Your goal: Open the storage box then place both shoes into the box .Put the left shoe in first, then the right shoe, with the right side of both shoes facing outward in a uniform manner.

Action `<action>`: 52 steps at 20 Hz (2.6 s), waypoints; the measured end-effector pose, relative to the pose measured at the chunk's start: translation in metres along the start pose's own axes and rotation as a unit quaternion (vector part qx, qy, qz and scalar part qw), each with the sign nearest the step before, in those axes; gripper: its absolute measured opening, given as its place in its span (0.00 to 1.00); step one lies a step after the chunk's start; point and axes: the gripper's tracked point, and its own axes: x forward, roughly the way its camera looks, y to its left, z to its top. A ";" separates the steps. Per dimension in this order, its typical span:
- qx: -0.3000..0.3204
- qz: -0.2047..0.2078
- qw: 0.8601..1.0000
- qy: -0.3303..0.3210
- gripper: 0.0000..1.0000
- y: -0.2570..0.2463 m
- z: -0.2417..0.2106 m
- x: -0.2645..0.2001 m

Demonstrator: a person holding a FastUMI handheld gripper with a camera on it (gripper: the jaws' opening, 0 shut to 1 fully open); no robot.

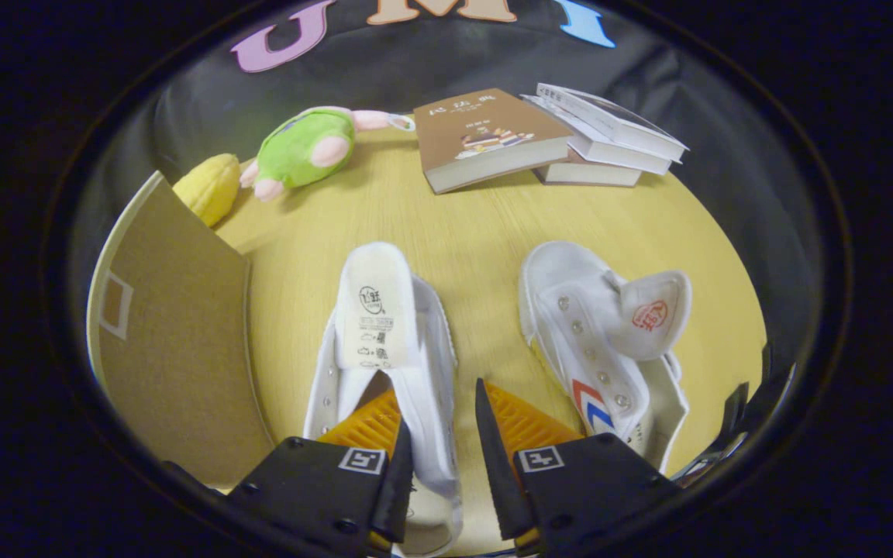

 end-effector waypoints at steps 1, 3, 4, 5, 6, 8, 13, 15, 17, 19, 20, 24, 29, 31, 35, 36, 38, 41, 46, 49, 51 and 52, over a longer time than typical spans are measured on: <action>0.011 0.015 1.000 0.001 0.39 0.006 0.000 -0.001; 0.016 0.020 1.000 -0.003 0.30 0.006 0.000 -0.001; 0.019 0.025 0.999 -0.008 0.25 0.007 0.001 -0.005; 0.026 0.030 0.999 -0.008 0.20 0.006 0.001 0.001; 0.030 0.031 0.999 -0.015 0.20 0.006 0.002 -0.001; 0.035 0.033 0.999 -0.020 0.20 0.006 0.001 -0.002; 0.046 0.017 0.998 -0.027 0.08 0.000 0.001 -0.003; 0.042 0.010 0.999 -0.029 0.08 0.000 0.001 -0.006; 0.031 0.009 0.999 -0.018 0.08 0.003 -0.005 -0.011; 0.017 -0.002 1.000 -0.013 0.08 0.004 -0.008 -0.022; 0.011 -0.009 1.000 -0.015 0.08 0.005 -0.007 -0.030; 0.030 -0.025 0.998 -0.057 0.08 0.007 0.014 -0.084; 0.032 -0.058 0.988 -0.137 0.08 0.013 0.060 -0.187; 0.013 -0.061 0.984 -0.165 0.08 0.036 0.078 -0.217; 0.002 0.016 0.981 -0.192 0.08 0.128 0.102 -0.235; -0.005 0.041 0.981 -0.188 0.08 0.155 0.103 -0.232; -0.008 0.085 0.980 -0.181 0.08 0.206 0.103 -0.224; -0.007 0.117 0.979 -0.169 0.08 0.252 0.101 -0.202; -0.041 0.052 0.992 -0.107 0.08 0.257 0.070 -0.146; -0.059 0.047 0.996 -0.052 0.08 0.265 0.043 -0.110; -0.071 0.051 0.996 -0.014 0.08 0.274 0.028 -0.094; -0.080 0.051 0.996 0.002 0.08 0.277 0.022 -0.087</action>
